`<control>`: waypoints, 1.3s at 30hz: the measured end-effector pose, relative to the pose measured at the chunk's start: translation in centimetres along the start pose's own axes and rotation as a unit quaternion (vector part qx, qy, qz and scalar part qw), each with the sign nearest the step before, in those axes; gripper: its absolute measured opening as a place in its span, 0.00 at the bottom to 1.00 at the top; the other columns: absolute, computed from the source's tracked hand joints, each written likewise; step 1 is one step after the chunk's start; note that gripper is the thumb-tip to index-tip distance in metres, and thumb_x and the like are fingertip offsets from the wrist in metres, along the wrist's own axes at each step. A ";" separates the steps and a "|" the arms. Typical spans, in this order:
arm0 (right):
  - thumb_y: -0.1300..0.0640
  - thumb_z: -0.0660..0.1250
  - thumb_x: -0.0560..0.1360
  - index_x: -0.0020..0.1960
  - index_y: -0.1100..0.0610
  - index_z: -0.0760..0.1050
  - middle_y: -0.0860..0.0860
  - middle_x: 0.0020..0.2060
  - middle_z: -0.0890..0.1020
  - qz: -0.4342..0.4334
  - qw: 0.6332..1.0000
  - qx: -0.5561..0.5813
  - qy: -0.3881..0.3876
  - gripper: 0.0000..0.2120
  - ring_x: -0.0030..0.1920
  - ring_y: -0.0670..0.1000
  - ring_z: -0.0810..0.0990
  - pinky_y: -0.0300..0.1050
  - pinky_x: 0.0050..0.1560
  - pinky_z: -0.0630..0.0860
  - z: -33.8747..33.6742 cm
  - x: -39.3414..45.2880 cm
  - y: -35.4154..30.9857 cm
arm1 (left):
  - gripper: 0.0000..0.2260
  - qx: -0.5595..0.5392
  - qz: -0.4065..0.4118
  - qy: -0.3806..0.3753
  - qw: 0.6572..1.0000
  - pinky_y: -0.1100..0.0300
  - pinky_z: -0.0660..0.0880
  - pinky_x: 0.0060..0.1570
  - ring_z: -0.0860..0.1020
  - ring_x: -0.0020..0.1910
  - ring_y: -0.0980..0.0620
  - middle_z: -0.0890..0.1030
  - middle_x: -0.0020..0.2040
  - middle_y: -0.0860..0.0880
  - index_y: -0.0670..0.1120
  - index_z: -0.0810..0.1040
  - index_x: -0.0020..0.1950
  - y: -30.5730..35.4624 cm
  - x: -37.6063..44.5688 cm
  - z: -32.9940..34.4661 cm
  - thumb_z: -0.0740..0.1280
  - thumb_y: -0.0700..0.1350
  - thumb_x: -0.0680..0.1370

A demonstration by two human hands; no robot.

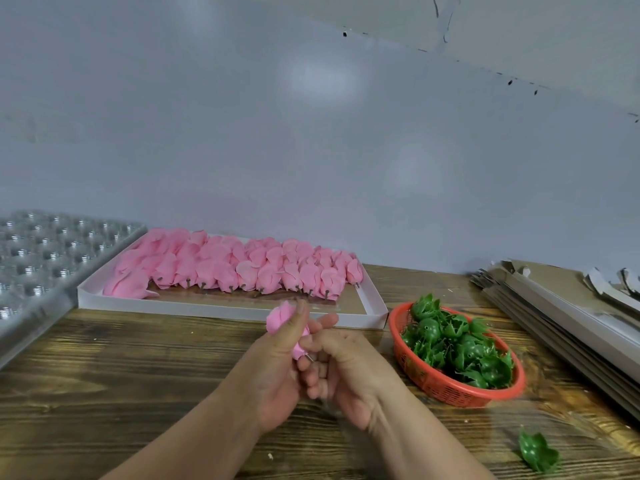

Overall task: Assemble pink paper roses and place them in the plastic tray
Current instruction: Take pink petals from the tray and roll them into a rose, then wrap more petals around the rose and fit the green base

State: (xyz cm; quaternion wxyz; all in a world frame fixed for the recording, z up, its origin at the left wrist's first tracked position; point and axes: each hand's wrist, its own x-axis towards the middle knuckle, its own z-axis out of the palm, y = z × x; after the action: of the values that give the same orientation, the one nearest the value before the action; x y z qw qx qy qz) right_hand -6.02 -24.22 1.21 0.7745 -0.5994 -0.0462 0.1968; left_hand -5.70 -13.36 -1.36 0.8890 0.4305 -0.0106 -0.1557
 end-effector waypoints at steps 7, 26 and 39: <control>0.66 0.67 0.69 0.31 0.59 0.76 0.53 0.23 0.76 0.017 1.000 0.018 -0.015 0.09 0.19 0.45 0.71 0.34 0.18 0.69 0.1 0.0 0.0 | 0.23 0.015 0.002 -0.041 0.999 0.61 0.69 0.20 0.67 0.20 0.54 0.64 0.24 0.48 0.45 0.85 0.51 0.4 -0.1 -0.3 0.72 0.58 0.62; 0.52 0.67 0.71 0.37 0.52 0.77 0.50 0.34 0.81 -0.094 0.661 -0.647 0.368 0.05 0.39 0.53 0.79 0.43 0.38 0.73 -6.8 -1.9 -6.0 | 0.14 -0.020 0.005 0.025 0.999 0.51 0.77 0.46 0.85 0.47 0.45 0.85 0.45 0.41 0.45 0.78 0.28 0.2 -0.1 0.0 0.68 0.52 0.69; 0.60 0.64 0.70 0.38 0.55 0.77 0.50 0.35 0.80 0.113 0.632 -0.719 0.266 0.05 0.40 0.51 0.79 0.47 0.43 0.79 -10.3 -2.5 -6.4 | 0.14 0.021 -0.022 0.050 0.998 0.53 0.80 0.40 0.78 0.29 0.52 0.75 0.29 0.48 0.45 0.75 0.31 0.1 -0.4 0.5 0.68 0.53 0.72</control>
State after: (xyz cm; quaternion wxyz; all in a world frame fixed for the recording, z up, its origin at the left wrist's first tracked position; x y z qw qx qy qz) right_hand -3.53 -35.77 4.83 0.0485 -0.9934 0.1025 0.0192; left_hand -6.12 -13.57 -0.94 0.8757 0.4564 0.0400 -0.1528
